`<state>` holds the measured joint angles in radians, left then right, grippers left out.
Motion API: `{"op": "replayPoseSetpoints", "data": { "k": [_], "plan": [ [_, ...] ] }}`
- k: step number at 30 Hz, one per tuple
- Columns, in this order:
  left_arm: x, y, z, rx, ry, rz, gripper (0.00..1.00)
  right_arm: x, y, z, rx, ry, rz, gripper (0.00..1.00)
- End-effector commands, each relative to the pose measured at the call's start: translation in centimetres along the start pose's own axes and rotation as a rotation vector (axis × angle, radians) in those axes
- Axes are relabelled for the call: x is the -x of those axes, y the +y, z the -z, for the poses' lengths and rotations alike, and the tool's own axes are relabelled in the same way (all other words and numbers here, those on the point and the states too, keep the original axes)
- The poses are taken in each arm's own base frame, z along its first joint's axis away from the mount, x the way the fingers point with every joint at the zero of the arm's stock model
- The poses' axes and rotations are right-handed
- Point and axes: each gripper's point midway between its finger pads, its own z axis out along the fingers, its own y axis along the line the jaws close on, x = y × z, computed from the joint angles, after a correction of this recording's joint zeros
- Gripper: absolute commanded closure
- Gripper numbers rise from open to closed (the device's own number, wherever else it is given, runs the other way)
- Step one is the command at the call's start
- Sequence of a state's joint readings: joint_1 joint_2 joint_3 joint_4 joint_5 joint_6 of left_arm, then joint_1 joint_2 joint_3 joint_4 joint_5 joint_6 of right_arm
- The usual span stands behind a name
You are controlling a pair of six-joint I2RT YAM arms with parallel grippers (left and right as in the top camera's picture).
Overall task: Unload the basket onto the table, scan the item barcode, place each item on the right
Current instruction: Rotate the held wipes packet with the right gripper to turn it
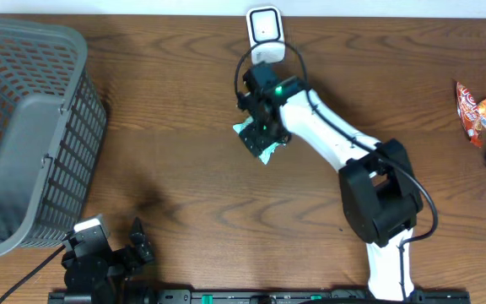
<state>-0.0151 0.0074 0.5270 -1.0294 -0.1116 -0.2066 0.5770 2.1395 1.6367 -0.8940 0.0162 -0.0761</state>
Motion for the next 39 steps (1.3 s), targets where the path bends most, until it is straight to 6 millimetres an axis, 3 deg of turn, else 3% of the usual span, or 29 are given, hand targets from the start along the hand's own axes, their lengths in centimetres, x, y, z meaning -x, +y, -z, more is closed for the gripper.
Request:
{"op": "replayPoseSetpoints", "data": {
  "k": [1,7,11,17,23,27,28,31,35,39],
  "plan": [
    [-0.1,0.1,0.0,0.006,-0.001,-0.001,0.01,-0.4,-1.4,-0.5,-0.222,0.011,0.088,0.14],
    [-0.1,0.1,0.0,0.006,0.0,-0.001,0.01,-0.7,-0.8,-1.8,-0.376,-0.016,0.153,0.13],
    [-0.1,0.1,0.0,0.006,0.0,-0.001,0.01,-2.3,-0.5,-3.5,-0.37,0.001,0.163,0.22],
    [-0.1,0.1,0.0,0.006,0.0,-0.001,0.01,-5.0,-1.7,-5.9,-0.336,0.036,0.132,0.3],
    [-0.1,0.1,0.0,0.006,0.0,-0.001,0.01,-6.8,-2.0,-7.2,-0.252,0.078,0.092,0.6],
    [-0.1,0.1,0.0,0.006,-0.001,-0.001,0.01,-6.9,-1.5,-7.2,-0.21,0.079,0.078,0.92],
    [-0.1,0.1,0.0,0.006,-0.001,-0.001,0.01,-6.7,-1.1,-7.0,-0.182,0.075,0.076,0.98],
    [-0.1,0.1,0.0,0.006,0.0,-0.001,0.01,-5.5,0.7,-5.6,-0.065,0.065,0.065,0.99],
    [-0.1,0.1,0.0,0.006,0.0,-0.001,0.01,-3.5,4.5,-1.3,0.232,0.022,0.057,0.99],
    [-0.1,0.1,0.0,0.006,-0.001,-0.001,0.01,-2.7,8.1,4.2,0.631,-0.073,0.159,0.99]
  ]
}}
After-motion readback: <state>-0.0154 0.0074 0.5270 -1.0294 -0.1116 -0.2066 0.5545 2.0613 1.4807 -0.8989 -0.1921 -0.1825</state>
